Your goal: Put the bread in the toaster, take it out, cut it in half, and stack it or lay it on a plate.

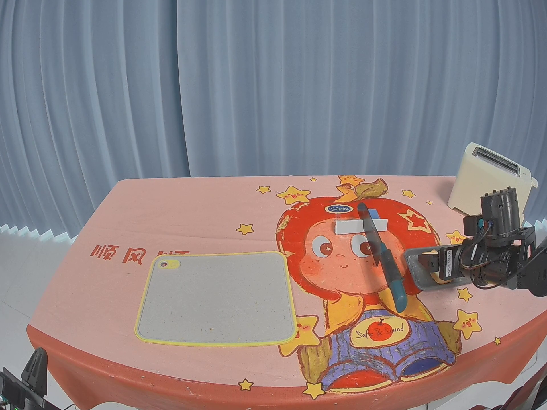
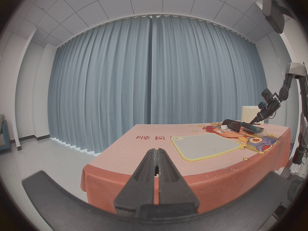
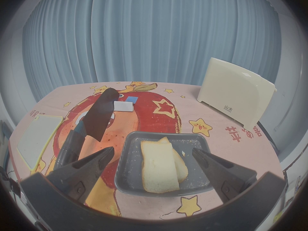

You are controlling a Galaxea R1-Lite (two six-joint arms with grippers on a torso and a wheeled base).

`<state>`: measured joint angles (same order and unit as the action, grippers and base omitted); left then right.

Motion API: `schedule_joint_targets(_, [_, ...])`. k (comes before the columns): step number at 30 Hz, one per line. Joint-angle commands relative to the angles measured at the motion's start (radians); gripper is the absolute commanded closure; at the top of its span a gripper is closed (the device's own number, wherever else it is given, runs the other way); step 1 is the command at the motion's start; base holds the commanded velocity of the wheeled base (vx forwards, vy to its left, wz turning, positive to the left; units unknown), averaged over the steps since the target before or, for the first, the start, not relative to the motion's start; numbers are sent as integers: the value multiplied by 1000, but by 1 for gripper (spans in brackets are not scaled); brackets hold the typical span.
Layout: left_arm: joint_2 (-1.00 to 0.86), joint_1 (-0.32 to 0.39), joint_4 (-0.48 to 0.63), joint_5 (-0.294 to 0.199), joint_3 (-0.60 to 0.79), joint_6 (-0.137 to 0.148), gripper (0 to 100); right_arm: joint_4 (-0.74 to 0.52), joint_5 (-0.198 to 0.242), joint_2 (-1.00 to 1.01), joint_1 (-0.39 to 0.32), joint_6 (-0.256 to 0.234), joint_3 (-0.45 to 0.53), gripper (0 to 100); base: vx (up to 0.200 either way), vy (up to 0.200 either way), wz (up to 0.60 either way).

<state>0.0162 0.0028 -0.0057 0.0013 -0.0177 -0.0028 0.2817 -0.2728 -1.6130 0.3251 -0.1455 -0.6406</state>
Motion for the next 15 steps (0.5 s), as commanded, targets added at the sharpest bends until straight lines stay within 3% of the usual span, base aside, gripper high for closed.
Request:
schedule_joint_targets(1, [-16,0,0,0,18,0,100,1,0,8,-3,1,-4,0,0,0,0])
schedule_joint_targets(15, [-16,0,0,0,18,0,100,2,1,110,-23,1,-14,0,0,0,0])
